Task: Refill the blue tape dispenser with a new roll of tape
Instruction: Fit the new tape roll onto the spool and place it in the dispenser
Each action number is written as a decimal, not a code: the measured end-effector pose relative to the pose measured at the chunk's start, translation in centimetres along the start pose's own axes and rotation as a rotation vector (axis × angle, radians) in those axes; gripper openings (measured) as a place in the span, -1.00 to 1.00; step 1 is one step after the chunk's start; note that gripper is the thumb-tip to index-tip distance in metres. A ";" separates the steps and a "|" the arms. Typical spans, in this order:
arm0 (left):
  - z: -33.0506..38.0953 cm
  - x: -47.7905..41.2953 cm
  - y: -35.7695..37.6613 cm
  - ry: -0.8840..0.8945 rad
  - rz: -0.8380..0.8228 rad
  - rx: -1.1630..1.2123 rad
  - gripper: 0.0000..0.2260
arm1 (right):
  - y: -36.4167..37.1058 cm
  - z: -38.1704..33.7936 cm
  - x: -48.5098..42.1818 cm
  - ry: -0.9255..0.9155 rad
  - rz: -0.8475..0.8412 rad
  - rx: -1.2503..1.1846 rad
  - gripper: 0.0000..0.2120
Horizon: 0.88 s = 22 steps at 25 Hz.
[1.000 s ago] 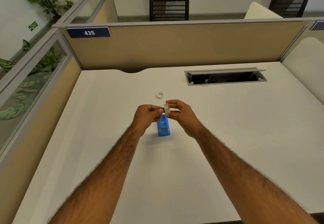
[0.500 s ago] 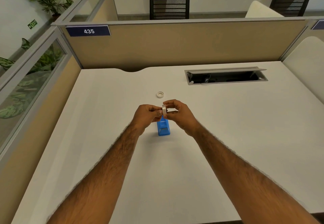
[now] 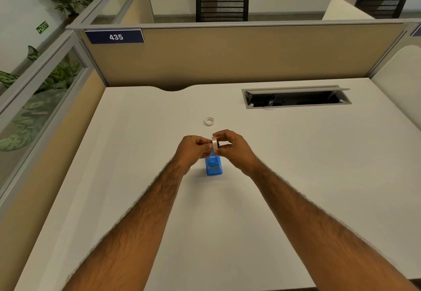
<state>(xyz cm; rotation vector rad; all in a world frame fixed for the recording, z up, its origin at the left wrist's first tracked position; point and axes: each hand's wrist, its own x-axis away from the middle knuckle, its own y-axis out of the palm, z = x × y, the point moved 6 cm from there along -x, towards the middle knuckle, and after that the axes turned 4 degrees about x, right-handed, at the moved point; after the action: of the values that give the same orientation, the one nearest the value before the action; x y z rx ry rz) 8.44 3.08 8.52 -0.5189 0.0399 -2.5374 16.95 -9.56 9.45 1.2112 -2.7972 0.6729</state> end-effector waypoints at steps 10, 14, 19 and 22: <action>-2.0 -1.3 0.3 0.020 0.049 -0.151 -0.80 | 0.9 0.9 -2.2 -0.070 -0.084 0.527 -0.53; -4.2 -1.5 -0.8 0.052 0.147 -0.288 -0.71 | 1.0 1.8 -2.6 -0.088 -0.058 0.551 -0.57; -6.6 -1.8 -1.2 -0.009 0.122 -0.282 -0.57 | 2.0 3.3 -3.2 -0.041 -0.068 0.560 -0.55; -6.8 -1.5 -0.8 0.005 0.077 -0.323 -0.51 | 2.3 3.9 -3.4 -0.018 -0.057 0.565 -0.54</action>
<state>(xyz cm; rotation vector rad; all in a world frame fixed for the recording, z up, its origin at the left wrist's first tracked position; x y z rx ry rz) 6.71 3.98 1.84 -0.6208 0.4682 -2.4677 18.33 -7.34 4.35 1.3523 -2.6517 1.5216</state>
